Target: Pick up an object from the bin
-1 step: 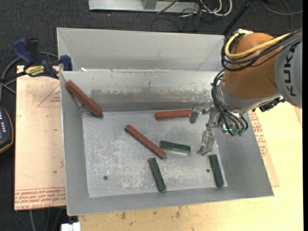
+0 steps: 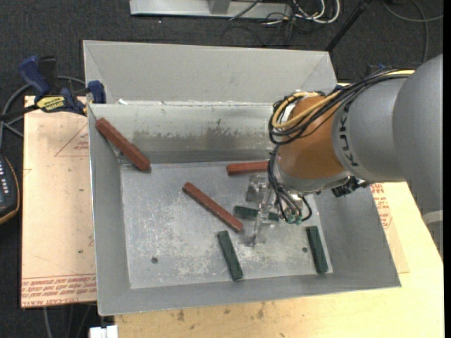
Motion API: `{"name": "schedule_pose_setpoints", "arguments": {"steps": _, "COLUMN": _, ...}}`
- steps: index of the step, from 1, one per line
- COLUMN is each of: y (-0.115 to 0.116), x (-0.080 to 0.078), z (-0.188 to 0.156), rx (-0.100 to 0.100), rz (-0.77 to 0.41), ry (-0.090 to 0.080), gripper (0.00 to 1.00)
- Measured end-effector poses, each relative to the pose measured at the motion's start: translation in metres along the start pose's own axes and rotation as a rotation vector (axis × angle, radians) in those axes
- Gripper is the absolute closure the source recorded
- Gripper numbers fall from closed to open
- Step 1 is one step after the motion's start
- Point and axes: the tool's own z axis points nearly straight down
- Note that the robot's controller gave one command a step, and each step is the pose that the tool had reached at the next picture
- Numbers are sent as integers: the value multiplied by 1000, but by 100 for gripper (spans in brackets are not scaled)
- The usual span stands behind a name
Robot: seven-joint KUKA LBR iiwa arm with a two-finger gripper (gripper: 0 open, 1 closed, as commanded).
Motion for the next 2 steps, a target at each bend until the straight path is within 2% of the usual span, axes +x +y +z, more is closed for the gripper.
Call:
{"name": "schedule_pose_setpoints", "arguments": {"steps": 1, "y": -1, "x": -3, "z": -5, "rx": 0, "rz": 0, "ry": -8, "gripper": 100}}
{"name": "schedule_pose_setpoints", "arguments": {"steps": 2, "y": 4, "x": -20, "z": -150, "rx": -1, "rz": -7, "ry": -18, "gripper": 100}}
